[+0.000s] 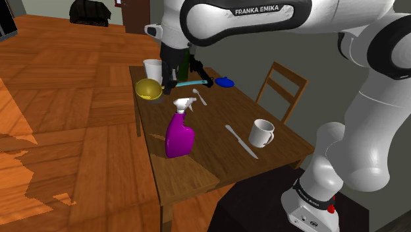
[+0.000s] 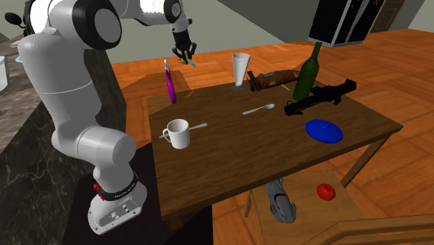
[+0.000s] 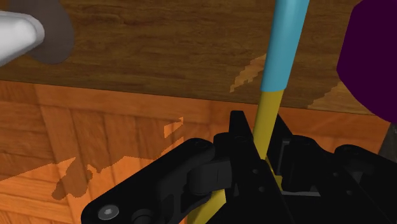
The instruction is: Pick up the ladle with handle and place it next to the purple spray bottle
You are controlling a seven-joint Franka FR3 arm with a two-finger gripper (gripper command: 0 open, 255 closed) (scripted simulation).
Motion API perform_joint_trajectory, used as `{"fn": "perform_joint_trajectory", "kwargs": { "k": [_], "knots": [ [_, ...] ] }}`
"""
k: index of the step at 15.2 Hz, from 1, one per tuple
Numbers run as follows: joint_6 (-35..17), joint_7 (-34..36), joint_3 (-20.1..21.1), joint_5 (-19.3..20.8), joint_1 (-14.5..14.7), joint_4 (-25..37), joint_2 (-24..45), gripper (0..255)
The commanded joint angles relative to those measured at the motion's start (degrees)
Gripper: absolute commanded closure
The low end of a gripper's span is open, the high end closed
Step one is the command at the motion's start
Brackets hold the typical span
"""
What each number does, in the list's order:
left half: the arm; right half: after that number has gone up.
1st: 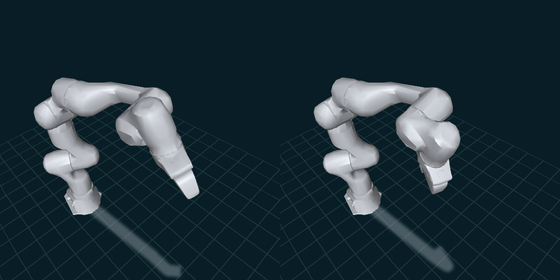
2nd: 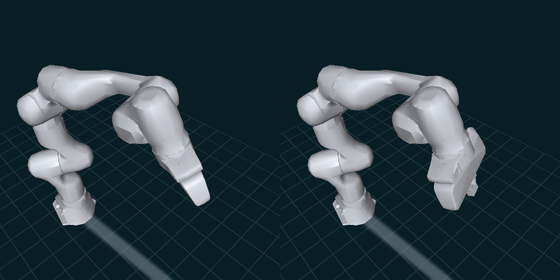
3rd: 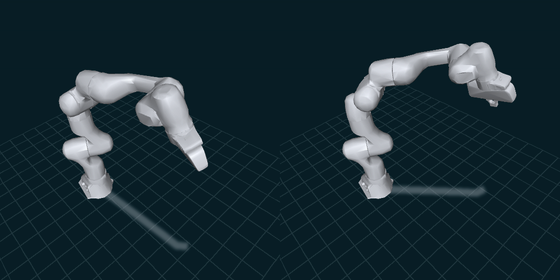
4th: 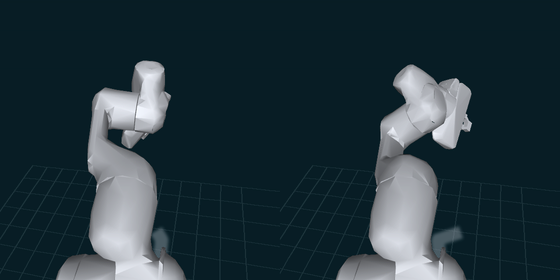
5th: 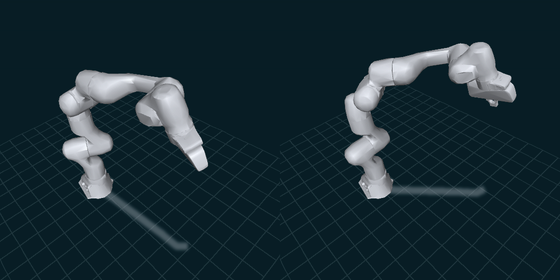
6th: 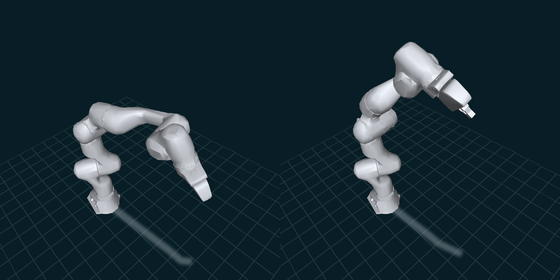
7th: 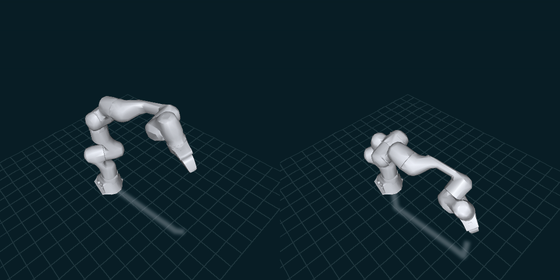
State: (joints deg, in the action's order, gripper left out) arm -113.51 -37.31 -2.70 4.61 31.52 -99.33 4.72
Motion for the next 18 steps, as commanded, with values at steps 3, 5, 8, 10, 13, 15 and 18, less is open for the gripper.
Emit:
{"fn": "perform_joint_trajectory", "kwargs": {
  "k": [3,5,8,10,13,15,18],
  "knots": [
    [-3.0,0.3,0.0,0.1,0.0,-2.7,0.3,255],
    [-4.5,0.4,0.0,0.2,0.0,-4.0,0.5,255],
    [-6.7,0.6,0.0,0.2,0.0,-5.9,0.9,255],
    [-8.2,0.7,0.0,0.3,0.0,-7.0,1.2,255],
    [-10.4,0.9,0.0,0.4,0.0,-8.7,1.7,255],
    [-11.8,1.0,-0.1,0.4,0.0,-9.7,2.1,255],
    [-14.0,1.2,-0.1,0.5,-0.1,-11.1,2.9,255]
  ]
}}
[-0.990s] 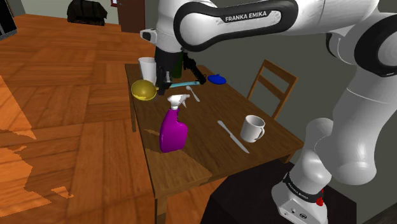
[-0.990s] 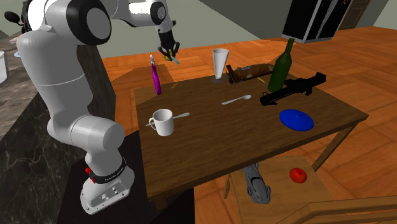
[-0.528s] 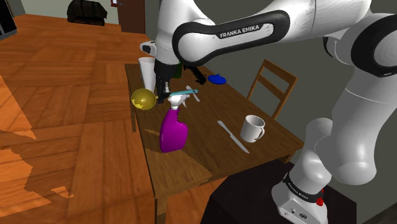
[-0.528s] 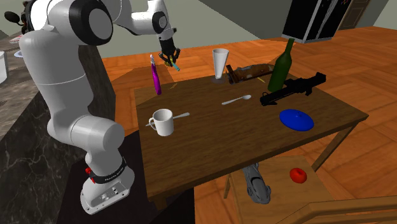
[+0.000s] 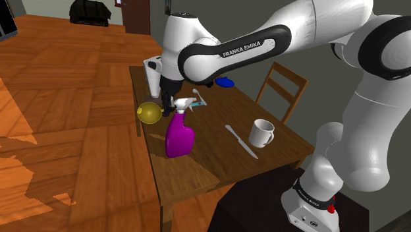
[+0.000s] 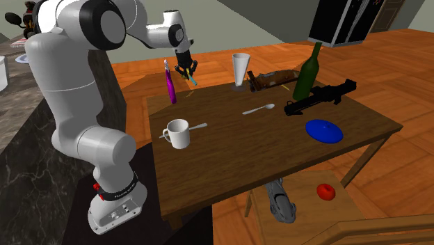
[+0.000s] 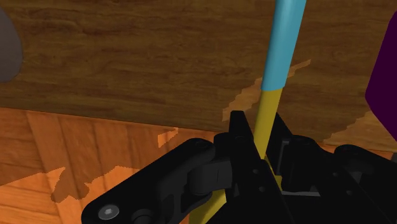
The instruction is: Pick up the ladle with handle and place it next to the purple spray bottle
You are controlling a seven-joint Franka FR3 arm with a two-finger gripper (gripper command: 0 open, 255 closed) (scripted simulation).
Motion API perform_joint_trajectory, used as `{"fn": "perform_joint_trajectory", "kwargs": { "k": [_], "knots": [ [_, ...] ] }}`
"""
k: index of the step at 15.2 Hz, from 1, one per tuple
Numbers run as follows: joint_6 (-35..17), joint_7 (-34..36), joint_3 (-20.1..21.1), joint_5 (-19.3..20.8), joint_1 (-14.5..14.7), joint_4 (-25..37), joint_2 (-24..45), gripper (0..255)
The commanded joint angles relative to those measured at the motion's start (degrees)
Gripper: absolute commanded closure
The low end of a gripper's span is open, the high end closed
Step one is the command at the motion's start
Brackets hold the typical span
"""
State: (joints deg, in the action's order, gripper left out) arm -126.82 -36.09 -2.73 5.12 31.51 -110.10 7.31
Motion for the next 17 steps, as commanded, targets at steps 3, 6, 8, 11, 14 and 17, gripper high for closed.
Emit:
{"fn": "perform_joint_trajectory", "kwargs": {
  "k": [3,6,8,11,14,17],
  "knots": [
    [-2.8,0.1,-0.1,0.1,-0.1,-1.7,1.1,255],
    [-4.9,0.3,-0.1,0.2,-0.1,-2.9,2.0,255],
    [-6.3,0.4,-0.1,0.3,-0.1,-3.6,2.7,255],
    [-8.4,0.6,-0.1,0.4,-0.1,-4.7,3.7,255],
    [-10.5,0.8,-0.2,0.5,-0.1,-5.6,4.9,255],
    [-12.5,1.0,-0.2,0.6,-0.1,-6.4,6.2,255]
  ]
}}
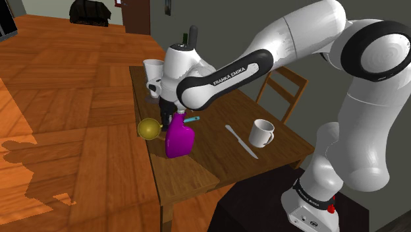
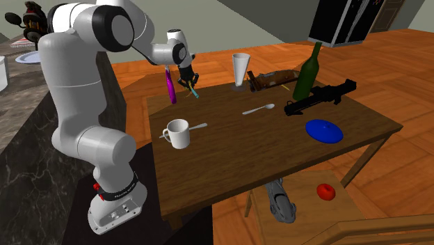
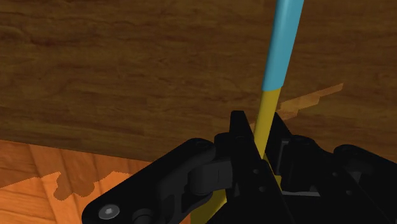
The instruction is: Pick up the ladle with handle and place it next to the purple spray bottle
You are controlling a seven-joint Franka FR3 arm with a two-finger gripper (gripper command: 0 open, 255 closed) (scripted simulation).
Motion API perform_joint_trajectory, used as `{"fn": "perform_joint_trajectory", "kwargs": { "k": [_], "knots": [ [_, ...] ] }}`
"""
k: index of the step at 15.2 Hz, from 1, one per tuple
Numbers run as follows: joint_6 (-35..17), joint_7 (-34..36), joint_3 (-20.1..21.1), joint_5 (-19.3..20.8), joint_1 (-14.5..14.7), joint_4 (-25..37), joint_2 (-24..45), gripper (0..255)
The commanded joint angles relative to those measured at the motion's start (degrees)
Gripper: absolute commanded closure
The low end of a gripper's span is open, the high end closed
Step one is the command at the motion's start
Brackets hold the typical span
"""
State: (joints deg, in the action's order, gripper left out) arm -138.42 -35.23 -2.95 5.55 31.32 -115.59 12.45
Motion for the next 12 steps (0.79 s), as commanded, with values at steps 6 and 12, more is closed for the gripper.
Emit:
{"fn": "perform_joint_trajectory", "kwargs": {
  "k": [6,12],
  "knots": [
    [-1.4,0.2,0.0,0.2,0.1,-1.0,1.3,255],
    [-1.4,-0.7,-0.2,-0.2,-0.4,-0.3,1.9,0]
  ]
}}
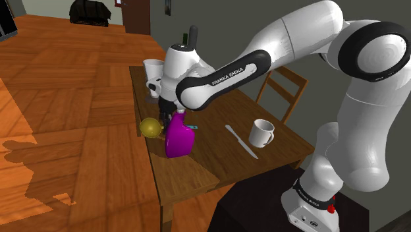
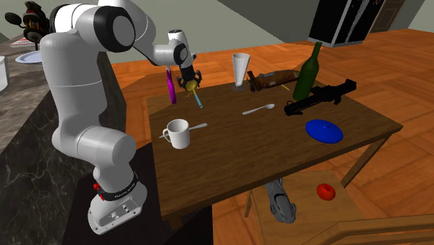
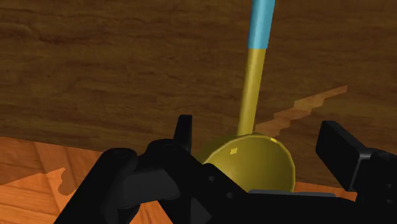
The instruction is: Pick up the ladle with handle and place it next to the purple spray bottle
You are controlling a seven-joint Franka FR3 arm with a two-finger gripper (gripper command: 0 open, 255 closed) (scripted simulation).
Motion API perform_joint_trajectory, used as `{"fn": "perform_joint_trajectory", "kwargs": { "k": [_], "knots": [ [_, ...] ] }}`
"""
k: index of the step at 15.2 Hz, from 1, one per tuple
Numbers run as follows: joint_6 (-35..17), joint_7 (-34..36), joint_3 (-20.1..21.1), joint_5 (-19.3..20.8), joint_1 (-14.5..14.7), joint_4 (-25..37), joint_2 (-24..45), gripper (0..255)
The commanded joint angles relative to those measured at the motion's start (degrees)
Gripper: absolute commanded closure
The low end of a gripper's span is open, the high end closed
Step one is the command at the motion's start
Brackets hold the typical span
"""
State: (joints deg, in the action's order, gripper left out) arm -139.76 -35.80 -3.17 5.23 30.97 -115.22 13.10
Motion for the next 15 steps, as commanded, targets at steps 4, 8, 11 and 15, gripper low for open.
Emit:
{"fn": "perform_joint_trajectory", "kwargs": {
  "k": [4,8,11,15],
  "knots": [
    [1.5,0.7,0.2,0.4,0.6,-1.3,-0.7,0],
    [5.9,0.7,0.3,0.4,0.8,-0.5,-4.4,0],
    [5.9,0.7,0.3,0.4,0.8,-0.5,-4.4,0],
    [5.9,0.7,0.3,0.4,0.8,-0.5,-4.4,0]
  ]
}}
